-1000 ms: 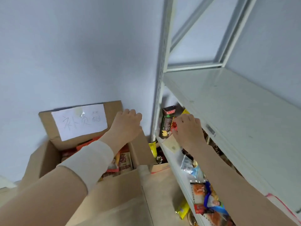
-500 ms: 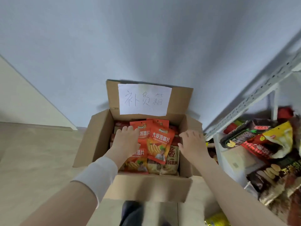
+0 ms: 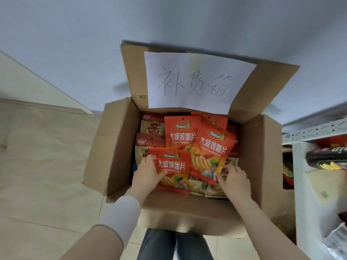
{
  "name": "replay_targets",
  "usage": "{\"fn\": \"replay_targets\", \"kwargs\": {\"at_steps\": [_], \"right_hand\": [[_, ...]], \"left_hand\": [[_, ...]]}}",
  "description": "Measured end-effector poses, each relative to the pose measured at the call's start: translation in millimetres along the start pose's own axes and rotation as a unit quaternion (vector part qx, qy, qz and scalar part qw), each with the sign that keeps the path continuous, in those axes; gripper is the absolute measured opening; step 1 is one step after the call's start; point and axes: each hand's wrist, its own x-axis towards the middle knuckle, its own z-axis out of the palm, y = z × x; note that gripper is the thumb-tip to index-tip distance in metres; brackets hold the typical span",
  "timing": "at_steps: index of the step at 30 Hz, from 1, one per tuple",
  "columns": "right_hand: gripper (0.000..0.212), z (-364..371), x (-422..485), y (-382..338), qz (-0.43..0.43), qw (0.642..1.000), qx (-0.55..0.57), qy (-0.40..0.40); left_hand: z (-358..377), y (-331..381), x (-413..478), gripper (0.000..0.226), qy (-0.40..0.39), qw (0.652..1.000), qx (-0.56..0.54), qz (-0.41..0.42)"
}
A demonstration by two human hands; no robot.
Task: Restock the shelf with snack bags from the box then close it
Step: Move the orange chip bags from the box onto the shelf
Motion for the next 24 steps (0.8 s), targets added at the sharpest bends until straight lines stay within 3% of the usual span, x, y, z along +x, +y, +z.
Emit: {"fn": "replay_targets", "kwargs": {"at_steps": [4, 7, 10, 14, 19, 24], "right_hand": [[0.068, 58.4, 60.0, 9.8, 0.115, 0.973, 0.198, -0.04], [0.096, 95.0, 88.4, 20.1, 0.178, 0.938, 0.295, -0.039], [0.104, 110.1, 97.1, 18.6, 0.226, 0.915, 0.332, -0.043], [0.095, 121.9, 102.3, 18.7, 0.262, 0.898, 0.352, -0.02], [0.078, 124.9, 102.0, 20.5, 0.275, 0.878, 0.391, -0.024], [0.029, 106.7, 85.9, 27.0, 0.269, 0.858, 0.438, -0.009]], "left_hand": [[58.8, -35.5, 57.2, 0.106, 0.019, 0.972, -0.208, -0.11], [92.6, -55.3, 79.8, 0.105, 0.009, 0.95, -0.258, -0.178], [111.6, -70.7, 92.6, 0.099, 0.008, 0.938, -0.291, -0.189], [117.4, -77.9, 101.4, 0.078, 0.006, 0.934, -0.307, -0.183], [105.4, -66.9, 98.2, 0.044, -0.026, 0.941, -0.317, -0.116], [83.5, -51.7, 83.4, 0.034, -0.018, 0.928, -0.364, -0.081]]}}
